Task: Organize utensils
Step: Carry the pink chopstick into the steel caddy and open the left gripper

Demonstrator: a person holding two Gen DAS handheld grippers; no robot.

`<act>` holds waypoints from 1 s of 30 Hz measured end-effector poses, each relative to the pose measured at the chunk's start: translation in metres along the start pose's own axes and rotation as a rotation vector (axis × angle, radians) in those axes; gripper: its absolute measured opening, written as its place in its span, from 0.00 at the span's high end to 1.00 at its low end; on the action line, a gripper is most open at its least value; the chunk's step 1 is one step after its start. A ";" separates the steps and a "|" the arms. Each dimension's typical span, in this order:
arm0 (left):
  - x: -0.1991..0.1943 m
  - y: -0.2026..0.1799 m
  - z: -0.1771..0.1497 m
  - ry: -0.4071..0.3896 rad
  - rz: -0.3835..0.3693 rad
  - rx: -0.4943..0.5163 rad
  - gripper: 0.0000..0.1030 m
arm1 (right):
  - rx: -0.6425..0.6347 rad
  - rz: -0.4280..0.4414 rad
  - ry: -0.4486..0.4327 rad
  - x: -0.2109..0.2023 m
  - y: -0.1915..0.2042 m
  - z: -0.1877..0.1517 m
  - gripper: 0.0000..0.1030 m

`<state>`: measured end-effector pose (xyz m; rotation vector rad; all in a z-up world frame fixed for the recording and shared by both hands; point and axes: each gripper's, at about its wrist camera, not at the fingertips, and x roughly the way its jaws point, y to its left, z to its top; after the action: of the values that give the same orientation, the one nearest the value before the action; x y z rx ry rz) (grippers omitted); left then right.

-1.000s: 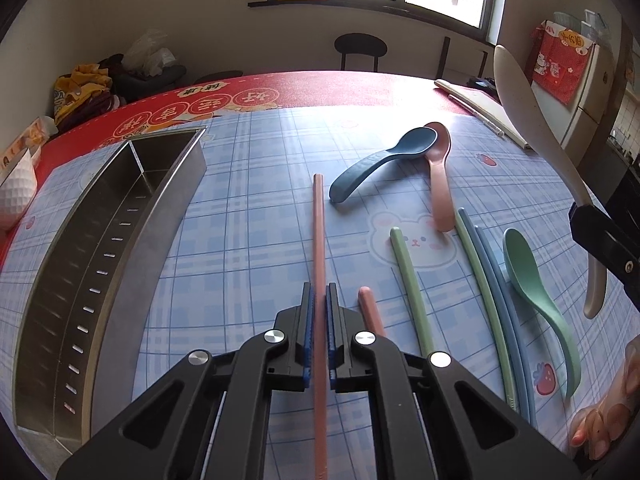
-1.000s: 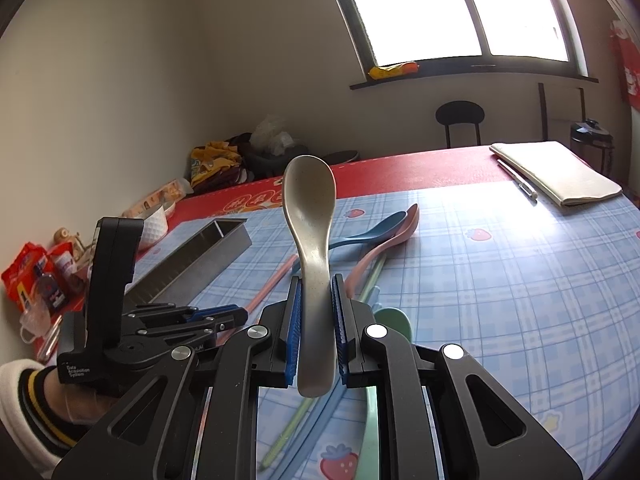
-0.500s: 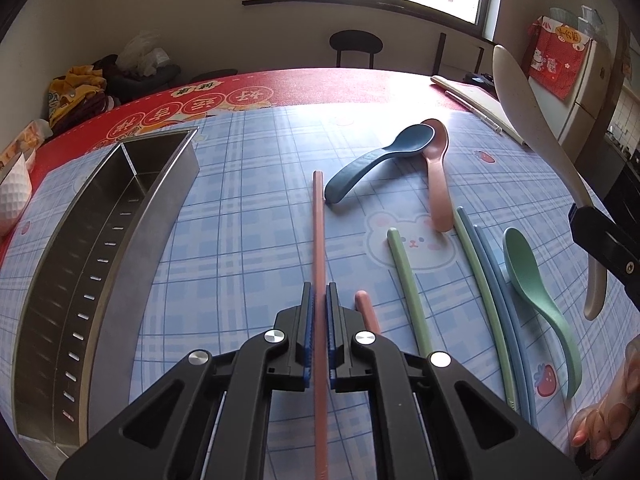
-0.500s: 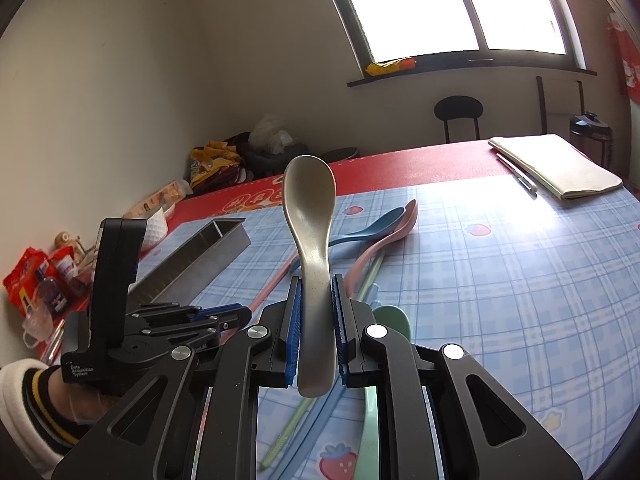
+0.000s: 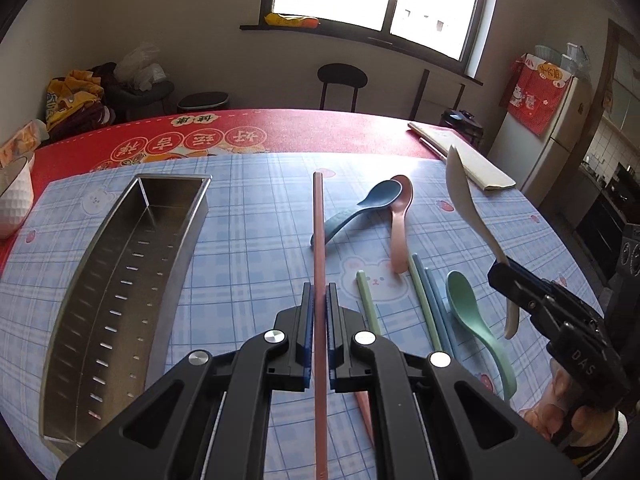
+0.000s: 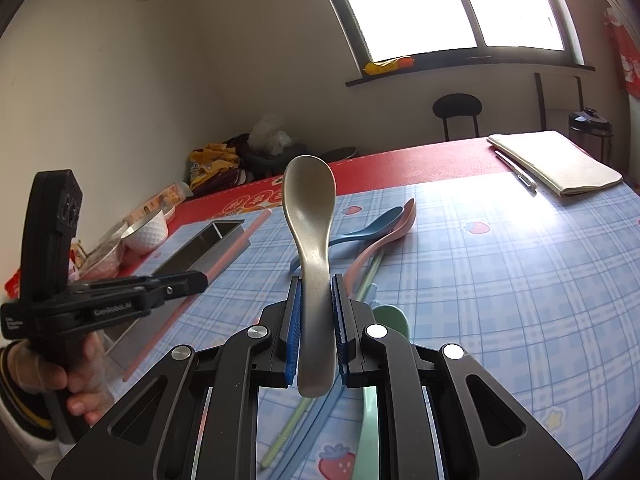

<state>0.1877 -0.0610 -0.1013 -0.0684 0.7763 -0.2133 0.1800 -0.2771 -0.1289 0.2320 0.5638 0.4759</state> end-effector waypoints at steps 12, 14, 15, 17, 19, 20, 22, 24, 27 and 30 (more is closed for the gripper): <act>-0.021 0.088 0.024 0.032 0.086 -0.072 0.95 | 0.003 0.003 0.004 0.000 0.000 0.000 0.86; -0.012 0.098 0.024 0.064 0.087 -0.060 0.95 | 0.006 0.003 0.005 0.001 -0.001 0.000 0.86; -0.008 0.103 0.022 0.073 0.103 -0.056 0.95 | 0.005 0.003 0.005 0.001 -0.001 0.000 0.86; 0.002 0.113 0.018 0.103 0.107 -0.075 0.95 | -0.002 0.005 0.005 0.001 0.000 0.000 0.86; 0.010 0.121 0.013 0.131 0.095 -0.099 0.95 | -0.005 0.005 0.007 0.002 0.001 0.001 0.86; 0.013 0.123 0.011 0.138 0.092 -0.103 0.95 | -0.004 0.005 0.007 0.002 0.001 0.001 0.86; 0.016 0.124 0.009 0.146 0.081 -0.106 0.95 | -0.002 0.005 0.008 0.002 0.000 0.001 0.86; 0.017 0.124 0.010 0.151 0.074 -0.106 0.95 | -0.003 0.004 0.009 0.003 0.000 0.001 0.86; 0.019 0.121 0.014 0.156 0.077 -0.093 0.95 | -0.002 0.004 0.008 0.003 0.000 0.001 0.86; 0.023 0.116 0.015 0.170 0.079 -0.074 0.94 | -0.001 0.004 0.009 0.003 0.000 0.001 0.86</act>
<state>0.2338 0.0471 -0.1229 -0.0906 0.9547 -0.1163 0.1826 -0.2757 -0.1293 0.2305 0.5725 0.4815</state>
